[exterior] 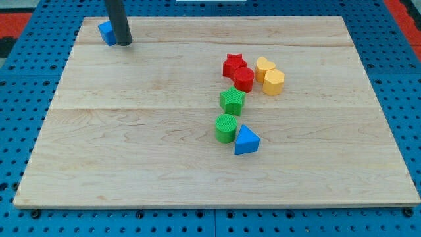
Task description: Place your arm vertically above the red star
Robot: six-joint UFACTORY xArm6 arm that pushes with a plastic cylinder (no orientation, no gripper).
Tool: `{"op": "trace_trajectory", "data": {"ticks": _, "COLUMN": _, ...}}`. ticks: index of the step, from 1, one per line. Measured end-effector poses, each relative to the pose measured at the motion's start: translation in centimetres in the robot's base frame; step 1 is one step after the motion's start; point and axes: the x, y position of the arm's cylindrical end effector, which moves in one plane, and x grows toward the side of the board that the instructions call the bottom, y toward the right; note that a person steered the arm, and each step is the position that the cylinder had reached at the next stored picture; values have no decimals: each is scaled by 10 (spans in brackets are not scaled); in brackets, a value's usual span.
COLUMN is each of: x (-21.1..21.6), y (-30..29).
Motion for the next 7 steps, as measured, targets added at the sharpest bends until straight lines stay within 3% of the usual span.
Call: {"op": "trace_trajectory", "data": {"ticks": 7, "x": 0, "y": 18}}
